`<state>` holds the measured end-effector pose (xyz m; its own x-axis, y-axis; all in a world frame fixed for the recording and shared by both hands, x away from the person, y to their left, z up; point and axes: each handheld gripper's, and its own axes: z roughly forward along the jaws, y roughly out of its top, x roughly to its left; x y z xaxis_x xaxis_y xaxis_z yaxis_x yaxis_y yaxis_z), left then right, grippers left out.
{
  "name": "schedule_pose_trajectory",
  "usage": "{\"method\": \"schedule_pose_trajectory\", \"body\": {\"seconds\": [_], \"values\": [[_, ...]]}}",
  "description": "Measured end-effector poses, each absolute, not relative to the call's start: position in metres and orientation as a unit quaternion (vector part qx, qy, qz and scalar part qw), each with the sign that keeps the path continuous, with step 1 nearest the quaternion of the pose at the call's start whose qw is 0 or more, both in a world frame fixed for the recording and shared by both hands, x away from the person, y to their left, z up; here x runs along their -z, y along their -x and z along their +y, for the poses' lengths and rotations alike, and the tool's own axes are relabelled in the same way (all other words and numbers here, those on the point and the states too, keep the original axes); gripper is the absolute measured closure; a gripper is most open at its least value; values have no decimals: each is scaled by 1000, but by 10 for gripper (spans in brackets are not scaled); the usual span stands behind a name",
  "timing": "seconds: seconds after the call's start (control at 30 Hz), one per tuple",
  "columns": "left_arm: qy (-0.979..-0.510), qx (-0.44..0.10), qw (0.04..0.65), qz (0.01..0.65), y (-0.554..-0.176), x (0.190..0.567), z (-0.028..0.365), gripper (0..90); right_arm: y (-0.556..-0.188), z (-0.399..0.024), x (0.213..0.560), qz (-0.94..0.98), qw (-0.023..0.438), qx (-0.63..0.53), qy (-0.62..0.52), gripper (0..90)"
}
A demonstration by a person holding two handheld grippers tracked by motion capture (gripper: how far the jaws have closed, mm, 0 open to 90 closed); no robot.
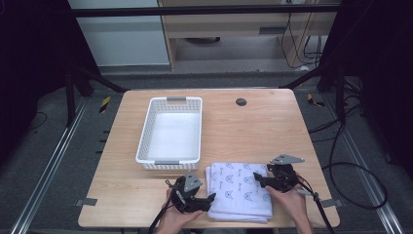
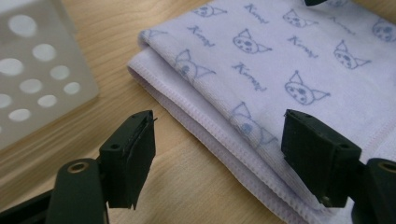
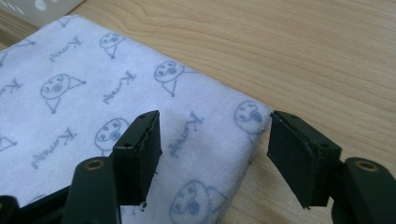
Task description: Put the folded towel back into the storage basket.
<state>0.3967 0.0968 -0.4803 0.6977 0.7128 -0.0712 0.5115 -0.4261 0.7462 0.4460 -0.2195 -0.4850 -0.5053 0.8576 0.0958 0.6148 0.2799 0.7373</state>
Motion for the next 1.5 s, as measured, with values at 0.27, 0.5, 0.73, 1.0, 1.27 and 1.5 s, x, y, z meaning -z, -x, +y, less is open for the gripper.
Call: {"method": "schedule_pose_trajectory", "body": {"seconds": [0.27, 0.5, 0.73, 1.0, 1.27, 1.5], "values": [[-841, -121, 379, 366, -396, 490, 92, 244, -447, -217, 489, 789, 155, -361, -473, 366], [-844, -114, 372, 369, -396, 494, 89, 233, -450, -216, 492, 788, 141, -356, -482, 377], [-845, -109, 364, 376, -399, 497, 87, 219, -450, -215, 493, 789, 141, -351, -484, 381], [-845, -99, 362, 381, -402, 498, 87, 202, -452, -218, 496, 776, 116, -358, -505, 391], [-847, -99, 358, 380, -402, 497, 85, 218, -452, -217, 496, 776, 110, -361, -505, 437], [-850, -86, 360, 374, -401, 496, 81, 315, -451, -216, 495, 778, 97, -365, -503, 533]]}}
